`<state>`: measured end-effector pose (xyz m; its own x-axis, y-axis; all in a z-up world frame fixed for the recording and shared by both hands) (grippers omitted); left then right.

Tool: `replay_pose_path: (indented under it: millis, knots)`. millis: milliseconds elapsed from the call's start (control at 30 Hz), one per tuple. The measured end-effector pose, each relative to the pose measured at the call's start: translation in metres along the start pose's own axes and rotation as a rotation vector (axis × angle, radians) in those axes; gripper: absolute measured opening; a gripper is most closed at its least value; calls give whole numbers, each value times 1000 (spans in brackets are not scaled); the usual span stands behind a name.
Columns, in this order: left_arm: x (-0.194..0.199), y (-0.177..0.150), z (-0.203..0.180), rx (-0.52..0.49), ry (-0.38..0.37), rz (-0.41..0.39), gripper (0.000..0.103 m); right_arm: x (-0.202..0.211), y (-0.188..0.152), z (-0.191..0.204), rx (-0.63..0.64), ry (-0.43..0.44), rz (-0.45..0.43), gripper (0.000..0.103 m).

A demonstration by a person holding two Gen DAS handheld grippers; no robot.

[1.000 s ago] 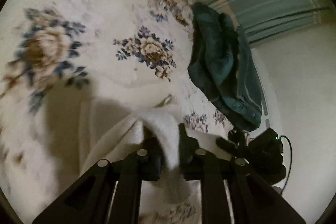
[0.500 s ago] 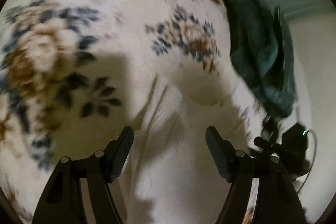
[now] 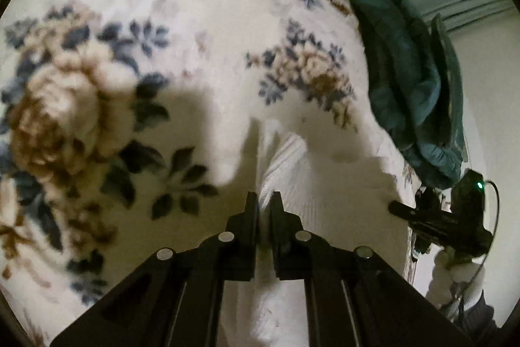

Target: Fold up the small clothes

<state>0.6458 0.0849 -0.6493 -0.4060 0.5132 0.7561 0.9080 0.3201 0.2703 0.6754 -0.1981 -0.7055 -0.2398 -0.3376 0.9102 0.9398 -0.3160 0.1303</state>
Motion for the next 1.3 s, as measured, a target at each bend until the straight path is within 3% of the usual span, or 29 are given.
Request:
replay_pose_path:
  millis: [67, 100, 133, 167, 233, 500, 533, 567, 600, 733, 833, 900, 933, 967, 1000, 1033, 1300]
  knots:
    - [-3, -3, -3, 26, -23, 27, 9, -12, -5, -7, -45, -10, 78, 12]
    - [1, -3, -6, 34, -48, 30, 11, -9, -5, -8, -64, 2, 77, 22]
    - [8, -4, -8, 39, -57, 26, 23, 1, -6, -10, -75, 15, 67, 34]
    - [15, -4, -9, 48, -62, 20, 47, 11, -8, -12, -82, 28, 54, 40]
    - [29, -10, -11, 88, -112, -1, 71, 25, -15, -16, -97, 67, 40, 48]
    - [46, -70, -6, 125, -122, 28, 69, 34, -105, -43, -227, 233, 186, 48]
    - [45, -79, -6, 121, -115, 24, 61, 30, -116, -43, -249, 277, 194, 39]
    - [44, -85, -8, 109, -120, 18, 15, 27, -122, -42, -250, 294, 193, 25]
    - [42, -90, -8, 91, -95, 30, 7, 27, -126, -40, -242, 301, 178, 14]
    - [53, -91, 1, 119, -73, -14, 6, 36, -119, -58, -282, 224, 65, 7]
    - [57, -92, 7, 170, -107, -5, 11, 24, -125, -52, -249, 242, 134, 9]
    - [59, -94, 4, 199, -123, 18, 23, 25, -125, -44, -206, 243, 164, 18]
    - [60, -95, 4, 202, -133, 21, 47, 26, -123, -44, -196, 248, 170, 41]
    - [62, -96, 3, 205, -156, 14, 70, 30, -119, -46, -187, 249, 169, 55]
    - [63, -96, 5, 208, -162, 4, 73, 34, -114, -48, -189, 264, 148, 80]
    - [61, -97, 6, 220, -178, 1, 73, 34, -110, -50, -191, 292, 141, 93]
    - [5, -106, 9, 285, -273, 118, 73, -34, -134, -38, -190, 475, 353, 94]
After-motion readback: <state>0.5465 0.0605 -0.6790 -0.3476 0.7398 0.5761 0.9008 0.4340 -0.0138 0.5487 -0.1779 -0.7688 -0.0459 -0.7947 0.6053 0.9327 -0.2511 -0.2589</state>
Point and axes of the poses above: each gripper's, at about its wrist camera, not at the fingertips, and x roughly against the way its jaws point, z to its left, y to its top, the point moved 9 cm from there along -x, roughly the way its jaws point, and after that the axes turned 6 degrees about -z, right-handed, at the moved point
